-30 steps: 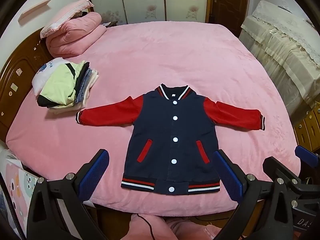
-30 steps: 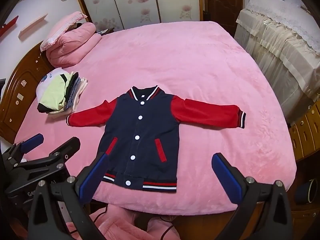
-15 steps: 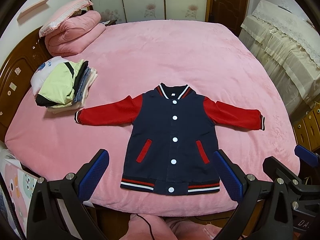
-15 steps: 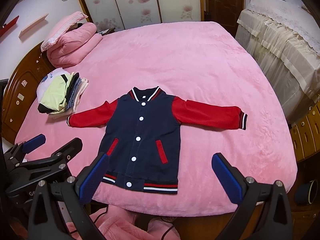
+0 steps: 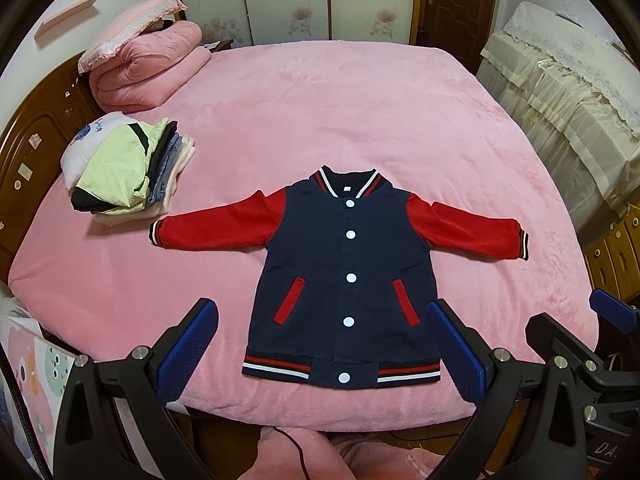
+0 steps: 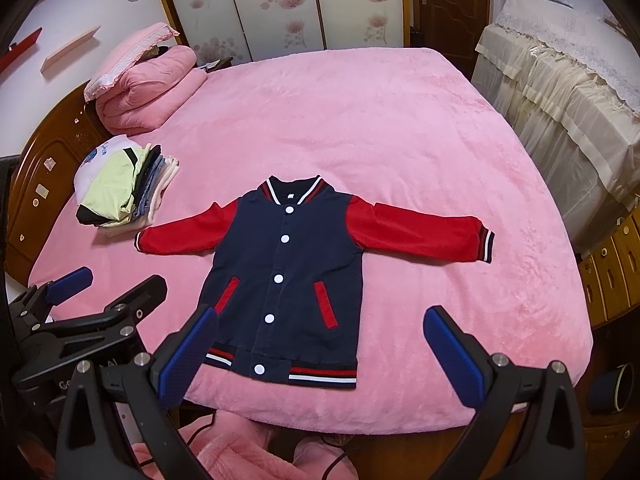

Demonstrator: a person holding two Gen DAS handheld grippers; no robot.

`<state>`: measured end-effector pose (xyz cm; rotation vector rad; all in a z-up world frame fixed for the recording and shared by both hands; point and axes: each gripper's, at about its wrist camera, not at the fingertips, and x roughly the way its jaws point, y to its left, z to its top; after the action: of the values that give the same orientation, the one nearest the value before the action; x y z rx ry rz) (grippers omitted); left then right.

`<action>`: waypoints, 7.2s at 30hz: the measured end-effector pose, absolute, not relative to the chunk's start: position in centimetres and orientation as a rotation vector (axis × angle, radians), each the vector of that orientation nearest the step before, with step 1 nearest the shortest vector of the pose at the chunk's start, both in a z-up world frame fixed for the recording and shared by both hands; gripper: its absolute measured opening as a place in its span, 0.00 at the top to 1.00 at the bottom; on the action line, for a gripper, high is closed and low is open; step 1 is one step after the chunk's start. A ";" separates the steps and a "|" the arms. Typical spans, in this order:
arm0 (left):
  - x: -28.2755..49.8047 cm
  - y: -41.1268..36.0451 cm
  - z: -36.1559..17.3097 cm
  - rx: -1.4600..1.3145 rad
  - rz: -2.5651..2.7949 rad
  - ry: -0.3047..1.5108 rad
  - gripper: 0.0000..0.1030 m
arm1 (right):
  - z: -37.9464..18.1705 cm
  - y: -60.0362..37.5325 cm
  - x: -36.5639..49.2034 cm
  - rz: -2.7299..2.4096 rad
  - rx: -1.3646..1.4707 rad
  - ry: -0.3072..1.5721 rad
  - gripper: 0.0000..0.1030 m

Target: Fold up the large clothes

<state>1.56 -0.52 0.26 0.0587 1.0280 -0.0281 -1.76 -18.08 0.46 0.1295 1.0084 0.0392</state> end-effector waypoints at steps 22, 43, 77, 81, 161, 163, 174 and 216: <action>1.9 7.6 -5.0 -0.080 -0.090 1.195 0.01 | -0.8 -9.7 -2.2 0.189 0.052 0.937 0.00; 22.3 38.8 -22.2 -0.318 -0.085 1.206 0.44 | -11.5 10.1 15.2 0.211 0.029 1.145 0.01; 25.6 9.7 -13.5 -0.319 -0.358 1.031 0.49 | -17.7 -10.9 16.1 0.041 0.354 1.174 0.01; 24.8 5.6 -14.2 -0.341 -0.319 1.050 0.17 | -19.6 -15.8 16.4 0.015 0.399 1.151 0.01; 27.9 6.3 -26.3 -0.075 0.105 1.324 0.90 | -24.2 -19.6 20.7 -0.102 0.589 1.071 0.97; 27.2 6.1 -25.1 -0.055 0.088 1.326 0.90 | -23.2 -19.0 19.6 -0.062 0.562 1.084 0.97; 20.7 6.1 -19.8 0.040 -0.016 1.313 0.13 | -17.1 -13.8 13.5 -0.006 0.397 1.098 0.07; 16.5 -14.3 -20.9 0.072 -0.190 1.483 0.09 | -22.8 -37.3 5.5 -0.245 0.932 1.093 0.07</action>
<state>16.50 -14.32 -20.92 0.0721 1.4826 -0.1899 5.53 -37.31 -22.79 0.9322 1.0927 -0.2448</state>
